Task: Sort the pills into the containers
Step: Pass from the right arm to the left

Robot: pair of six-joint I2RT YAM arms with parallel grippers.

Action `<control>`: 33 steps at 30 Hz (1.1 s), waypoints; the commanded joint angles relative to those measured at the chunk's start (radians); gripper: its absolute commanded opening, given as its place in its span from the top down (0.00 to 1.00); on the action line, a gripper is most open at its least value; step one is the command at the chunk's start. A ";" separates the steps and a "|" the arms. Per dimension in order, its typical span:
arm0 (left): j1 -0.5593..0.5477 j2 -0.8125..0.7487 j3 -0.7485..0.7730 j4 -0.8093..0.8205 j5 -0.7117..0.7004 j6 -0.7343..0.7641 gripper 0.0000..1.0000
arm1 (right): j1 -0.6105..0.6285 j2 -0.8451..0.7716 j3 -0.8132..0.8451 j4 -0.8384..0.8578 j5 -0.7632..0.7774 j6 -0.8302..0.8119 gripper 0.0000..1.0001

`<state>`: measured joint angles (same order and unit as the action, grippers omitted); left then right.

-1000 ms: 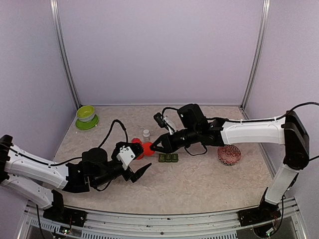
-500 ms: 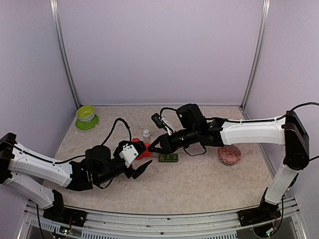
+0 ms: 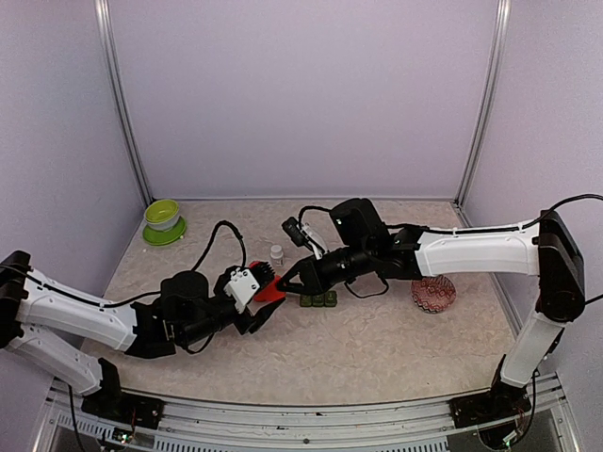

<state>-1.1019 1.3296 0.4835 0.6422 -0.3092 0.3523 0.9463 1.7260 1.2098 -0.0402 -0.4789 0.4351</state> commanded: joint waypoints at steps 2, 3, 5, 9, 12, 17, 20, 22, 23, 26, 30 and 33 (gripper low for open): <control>0.015 0.011 0.034 -0.015 0.018 -0.020 0.29 | 0.009 -0.022 0.006 0.012 -0.015 -0.011 0.85; 0.016 0.016 0.035 -0.021 0.018 -0.021 0.29 | 0.010 -0.022 0.006 0.014 -0.018 -0.012 0.85; 0.018 0.025 0.043 -0.032 0.015 -0.025 0.27 | 0.010 -0.022 0.006 0.017 -0.021 -0.012 0.85; 0.019 0.041 0.053 -0.044 0.002 -0.031 0.26 | 0.011 -0.026 0.004 0.019 -0.023 -0.012 0.85; 0.026 0.037 0.052 -0.041 0.007 -0.038 0.28 | 0.012 -0.026 0.007 0.018 -0.025 -0.013 0.85; 0.030 0.038 0.055 -0.044 0.009 -0.044 0.38 | 0.014 -0.026 0.004 0.024 -0.029 -0.012 0.85; 0.031 0.037 0.057 -0.050 0.012 -0.049 0.46 | 0.014 -0.022 0.003 0.026 -0.030 -0.010 0.85; 0.031 0.032 0.058 -0.052 0.013 -0.055 0.53 | 0.014 -0.019 0.004 0.028 -0.029 -0.010 0.84; 0.031 0.028 0.058 -0.052 0.018 -0.057 0.54 | 0.014 -0.017 0.006 0.027 -0.029 -0.010 0.82; 0.031 0.009 0.063 -0.076 0.011 -0.088 0.54 | 0.014 -0.011 0.010 0.026 -0.028 -0.014 0.73; 0.031 -0.016 0.077 -0.151 -0.057 -0.177 0.52 | 0.005 -0.016 0.002 0.030 -0.012 -0.025 0.47; 0.030 -0.039 0.088 -0.253 -0.153 -0.277 0.52 | -0.020 -0.028 -0.021 0.065 -0.026 -0.022 0.22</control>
<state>-1.0775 1.3338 0.5339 0.5148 -0.3435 0.2108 0.9463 1.7260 1.2087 -0.0177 -0.4927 0.4221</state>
